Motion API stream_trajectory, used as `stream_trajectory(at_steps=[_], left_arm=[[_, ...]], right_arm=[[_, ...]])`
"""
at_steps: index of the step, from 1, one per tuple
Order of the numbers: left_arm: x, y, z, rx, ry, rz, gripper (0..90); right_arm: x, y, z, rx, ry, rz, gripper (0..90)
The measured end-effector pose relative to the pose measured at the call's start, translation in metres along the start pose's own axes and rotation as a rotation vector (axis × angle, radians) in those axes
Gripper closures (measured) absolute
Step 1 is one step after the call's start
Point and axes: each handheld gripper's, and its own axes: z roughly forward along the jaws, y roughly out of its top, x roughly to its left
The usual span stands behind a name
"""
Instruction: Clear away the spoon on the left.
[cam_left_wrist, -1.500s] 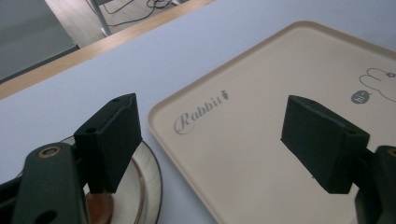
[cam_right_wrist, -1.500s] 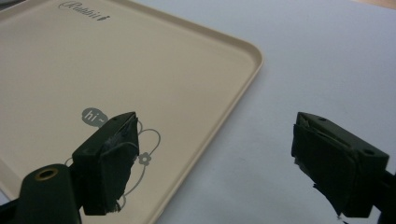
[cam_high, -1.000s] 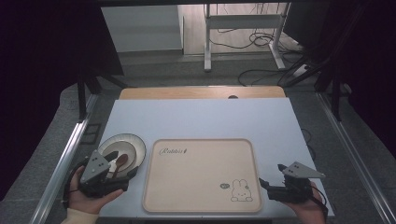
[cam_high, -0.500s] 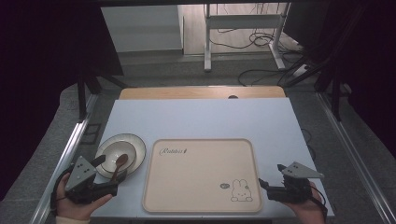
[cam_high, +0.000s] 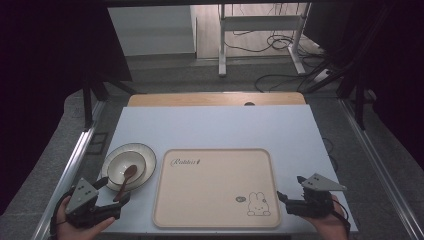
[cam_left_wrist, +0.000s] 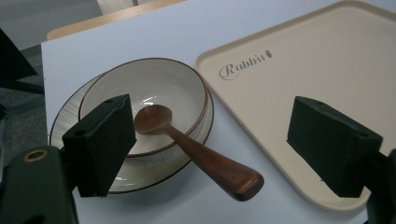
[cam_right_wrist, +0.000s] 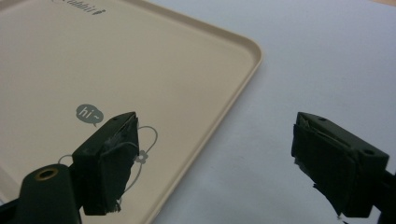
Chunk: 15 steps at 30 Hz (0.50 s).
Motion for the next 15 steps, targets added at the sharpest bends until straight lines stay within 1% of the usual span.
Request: stream_trajectory(at_steps=[6, 7, 10, 15], left_arm=[[0.0, -0.005, 0.002, 0.01, -0.007, -0.001, 14.8], [0.0, -0.007, 0.004, 0.019, -0.013, 0.004, 14.7], [-0.001, -0.009, 0.003, 0.02, -0.016, 0.01, 14.8], [-0.002, -0.012, 0.005, 0.033, -0.008, 0.025, 15.8]], right_arm=[[0.0, 0.0, 0.001, 0.001, 0.0, 0.001, 15.3], [0.0, 0.0, 0.001, 0.004, 0.0, -0.002, 15.4], [0.0, 0.0, 0.002, 0.007, 0.002, -0.003, 15.4], [0.001, 0.0, 0.001, 0.005, 0.002, -0.002, 15.4]])
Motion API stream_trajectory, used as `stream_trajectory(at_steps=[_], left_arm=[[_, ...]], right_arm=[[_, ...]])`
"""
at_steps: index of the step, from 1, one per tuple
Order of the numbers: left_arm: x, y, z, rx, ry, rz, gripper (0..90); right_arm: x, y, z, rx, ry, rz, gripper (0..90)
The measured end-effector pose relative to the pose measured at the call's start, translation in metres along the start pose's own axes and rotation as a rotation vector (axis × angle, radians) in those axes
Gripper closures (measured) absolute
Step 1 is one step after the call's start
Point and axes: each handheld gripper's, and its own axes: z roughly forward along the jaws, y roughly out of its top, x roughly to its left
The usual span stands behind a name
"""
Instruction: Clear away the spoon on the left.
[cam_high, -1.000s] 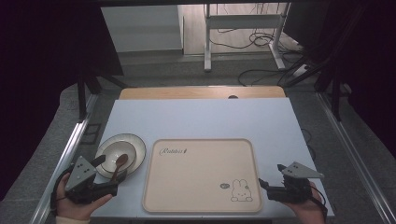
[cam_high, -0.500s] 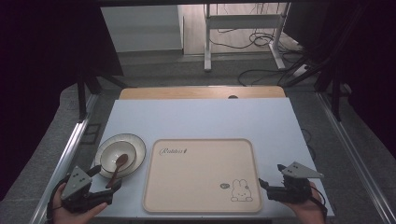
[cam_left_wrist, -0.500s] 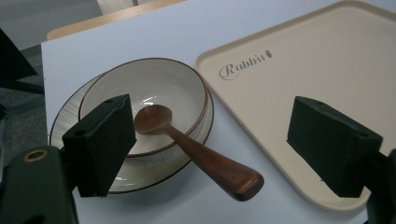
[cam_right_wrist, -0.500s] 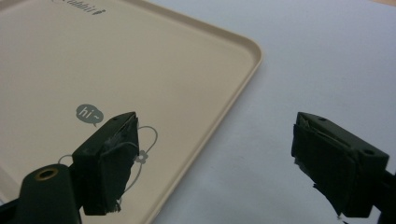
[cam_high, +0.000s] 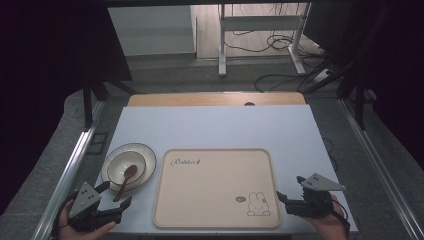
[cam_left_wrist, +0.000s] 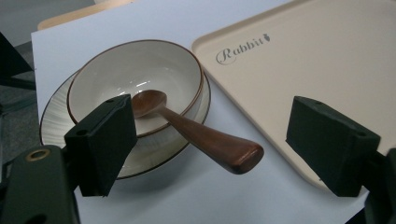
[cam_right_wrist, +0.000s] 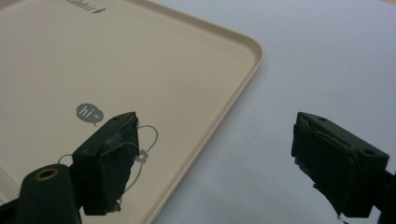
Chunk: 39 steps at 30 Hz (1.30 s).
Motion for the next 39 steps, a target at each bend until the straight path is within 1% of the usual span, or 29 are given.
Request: stream_trajectory(at_steps=[3, 8, 13, 15, 18, 22, 24, 29, 34, 39], left_arm=[[0.0, -0.003, 0.002, 0.012, 0.002, 0.008, 17.0], [0.002, -0.006, 0.005, 0.02, 0.026, 0.015, 21.4], [0.002, -0.008, 0.007, 0.032, 0.046, 0.026, 28.9], [0.002, -0.008, 0.008, 0.037, 0.05, 0.037, 32.0], [0.001, -0.009, 0.01, 0.046, 0.063, 0.042, 37.8], [0.0, -0.01, 0.013, 0.058, 0.068, 0.05, 46.3], [-0.001, -0.009, 0.014, 0.06, 0.08, 0.061, 50.5], [-0.003, -0.009, 0.014, 0.079, 0.103, 0.07, 58.6], [-0.003, -0.008, 0.014, 0.083, 0.127, 0.06, 66.9], [-0.003, -0.007, 0.014, 0.097, 0.14, 0.042, 71.5]], right_arm=[[0.001, 0.0, 0.001, 0.001, 0.003, -0.003, 15.4], [0.002, 0.0, 0.002, 0.004, 0.006, -0.004, 15.4], [0.002, 0.0, 0.002, 0.002, 0.023, 0.015, 15.3], [0.002, 0.0, 0.002, 0.004, 0.023, 0.009, 15.3], [0.002, 0.0, 0.002, 0.005, 0.021, 0.009, 15.4], [0.001, 0.0, 0.003, 0.008, 0.019, 0.007, 15.4], [0.001, 0.0, 0.003, 0.008, 0.025, 0.011, 15.4], [0.001, 0.0, 0.003, 0.009, 0.027, 0.01, 15.4], [0.001, 0.0, 0.003, 0.008, 0.024, 0.007, 15.3], [0.002, 0.0, 0.003, 0.008, 0.025, 0.008, 15.4]])
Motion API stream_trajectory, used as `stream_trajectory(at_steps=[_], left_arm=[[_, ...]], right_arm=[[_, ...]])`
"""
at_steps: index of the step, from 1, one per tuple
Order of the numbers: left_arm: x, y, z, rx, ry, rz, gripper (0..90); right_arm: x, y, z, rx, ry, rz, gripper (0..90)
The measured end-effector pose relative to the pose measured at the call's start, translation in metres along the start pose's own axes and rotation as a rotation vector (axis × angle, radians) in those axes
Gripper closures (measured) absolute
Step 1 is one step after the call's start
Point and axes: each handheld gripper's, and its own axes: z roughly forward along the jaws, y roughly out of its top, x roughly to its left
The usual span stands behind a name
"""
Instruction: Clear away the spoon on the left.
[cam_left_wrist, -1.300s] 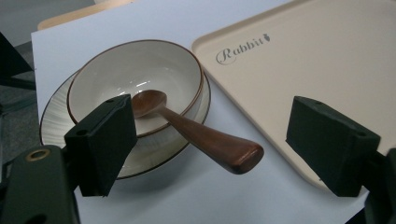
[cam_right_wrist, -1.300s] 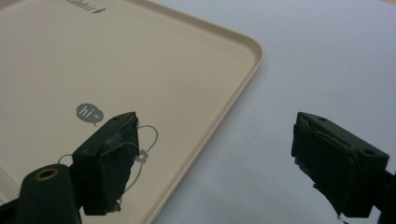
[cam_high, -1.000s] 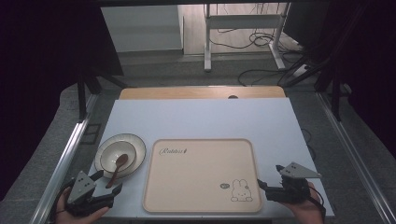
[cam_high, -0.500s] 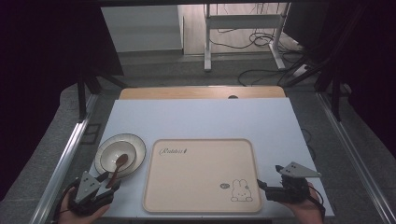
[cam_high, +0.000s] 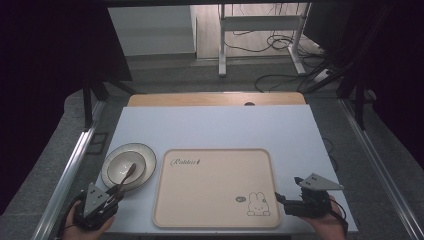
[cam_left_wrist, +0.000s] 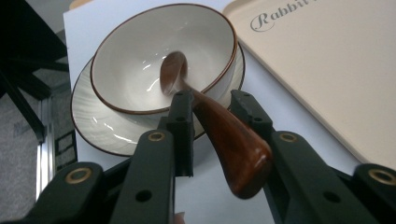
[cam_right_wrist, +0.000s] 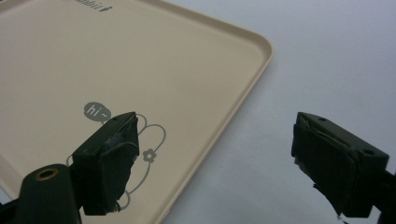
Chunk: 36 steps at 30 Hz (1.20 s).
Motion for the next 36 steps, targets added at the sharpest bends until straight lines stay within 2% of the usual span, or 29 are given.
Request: stream_trajectory(at_steps=[19, 25, 36], left_arm=[[0.0067, 0.0012, -0.0044, -0.001, 0.033, -0.079, 83.6], [0.007, 0.0018, -0.0049, -0.006, 0.034, -0.085, 84.0], [0.0074, 0.0024, -0.0097, -0.045, 0.037, -0.094, 84.2]], right_arm=[[0.0013, 0.0008, -0.0014, -0.013, -0.009, -0.002, 16.0], [0.0011, 0.0006, -0.0014, -0.013, -0.009, -0.005, 16.2], [0.0007, 0.0009, -0.0026, -0.016, -0.016, -0.006, 16.5]])
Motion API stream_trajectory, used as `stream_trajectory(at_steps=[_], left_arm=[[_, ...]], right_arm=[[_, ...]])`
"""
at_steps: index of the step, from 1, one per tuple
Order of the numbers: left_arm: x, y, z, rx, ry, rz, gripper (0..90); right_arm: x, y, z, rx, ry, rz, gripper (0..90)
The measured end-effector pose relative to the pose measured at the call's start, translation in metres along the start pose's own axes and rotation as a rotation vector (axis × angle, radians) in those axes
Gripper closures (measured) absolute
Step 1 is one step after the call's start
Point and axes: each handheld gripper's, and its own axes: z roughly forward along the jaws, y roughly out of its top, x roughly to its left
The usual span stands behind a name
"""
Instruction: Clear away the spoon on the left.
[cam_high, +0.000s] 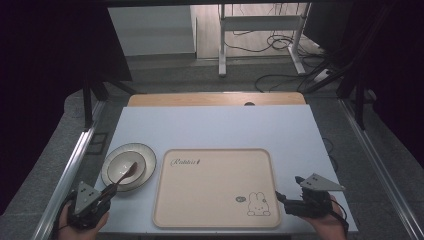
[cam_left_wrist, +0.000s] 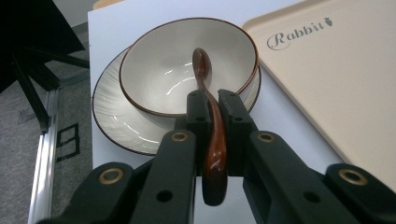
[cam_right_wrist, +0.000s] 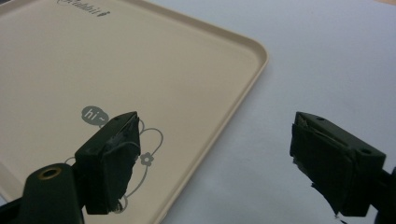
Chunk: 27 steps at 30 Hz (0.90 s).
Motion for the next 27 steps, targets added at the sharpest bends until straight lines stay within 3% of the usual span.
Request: stream_trajectory(at_steps=[27], left_arm=[[0.003, 0.007, -0.011, -0.067, 0.006, -0.027, 84.2]], right_arm=[[0.0, 0.0, 0.001, 0.0, -0.003, 0.004, 16.6]])
